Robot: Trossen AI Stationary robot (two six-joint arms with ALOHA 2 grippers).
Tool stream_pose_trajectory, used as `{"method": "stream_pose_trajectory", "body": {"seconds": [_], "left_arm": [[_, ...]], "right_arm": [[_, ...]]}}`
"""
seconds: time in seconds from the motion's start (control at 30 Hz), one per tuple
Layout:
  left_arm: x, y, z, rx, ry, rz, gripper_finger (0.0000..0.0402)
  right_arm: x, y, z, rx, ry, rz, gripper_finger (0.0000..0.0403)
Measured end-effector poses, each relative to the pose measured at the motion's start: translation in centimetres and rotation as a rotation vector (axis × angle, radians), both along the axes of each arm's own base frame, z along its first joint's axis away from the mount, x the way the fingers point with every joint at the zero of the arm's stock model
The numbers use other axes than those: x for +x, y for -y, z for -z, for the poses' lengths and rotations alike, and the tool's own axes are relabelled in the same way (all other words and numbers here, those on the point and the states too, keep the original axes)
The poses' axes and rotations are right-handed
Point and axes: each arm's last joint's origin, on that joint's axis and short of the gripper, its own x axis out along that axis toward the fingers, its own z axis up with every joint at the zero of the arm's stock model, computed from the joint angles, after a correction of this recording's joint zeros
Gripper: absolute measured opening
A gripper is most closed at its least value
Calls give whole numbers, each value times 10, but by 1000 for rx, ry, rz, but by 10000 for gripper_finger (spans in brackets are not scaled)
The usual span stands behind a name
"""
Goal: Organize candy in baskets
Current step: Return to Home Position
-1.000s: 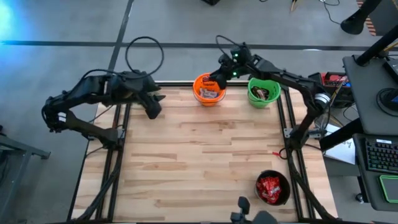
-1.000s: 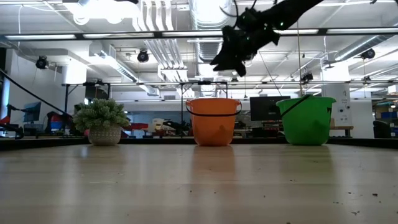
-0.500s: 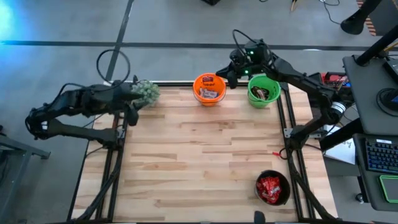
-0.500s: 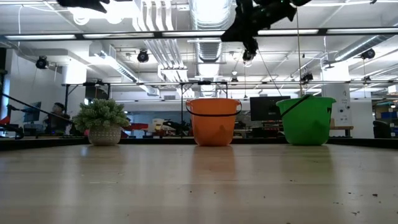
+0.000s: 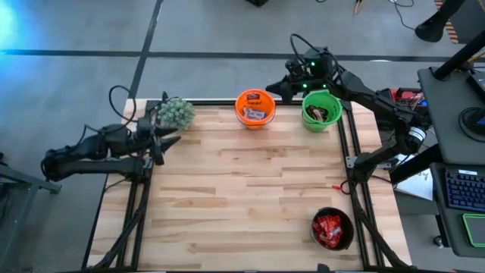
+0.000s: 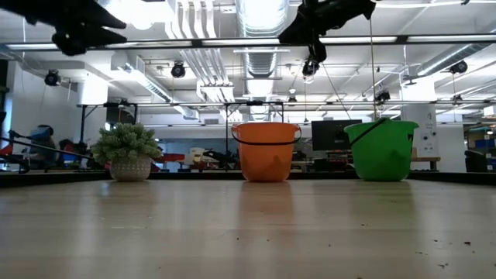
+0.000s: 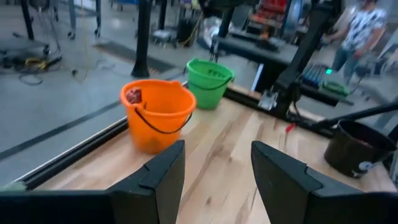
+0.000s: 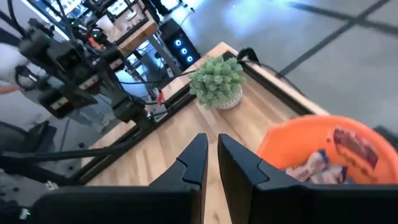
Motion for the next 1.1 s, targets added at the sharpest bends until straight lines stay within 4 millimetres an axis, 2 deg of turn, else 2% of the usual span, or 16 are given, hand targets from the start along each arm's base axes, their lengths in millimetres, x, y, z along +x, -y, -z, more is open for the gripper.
{"method": "stream_pose_trajectory", "body": {"seconds": [0.23,0.43,0.57,0.77,1.1], "left_arm": [[4,0,59,-25,74,26,167],[6,3,91,-53,119,105,167],[5,4,104,-48,148,158,167],[9,5,113,-36,146,217,167],[10,6,117,24,143,232,167]], "right_arm": [[-2,-1,2,139,-7,46,29],[-2,-7,-2,150,6,48,29],[-3,-14,-7,229,24,47,29],[-7,-25,-14,329,52,-60,29],[-25,-65,-36,327,68,-142,29]]}}
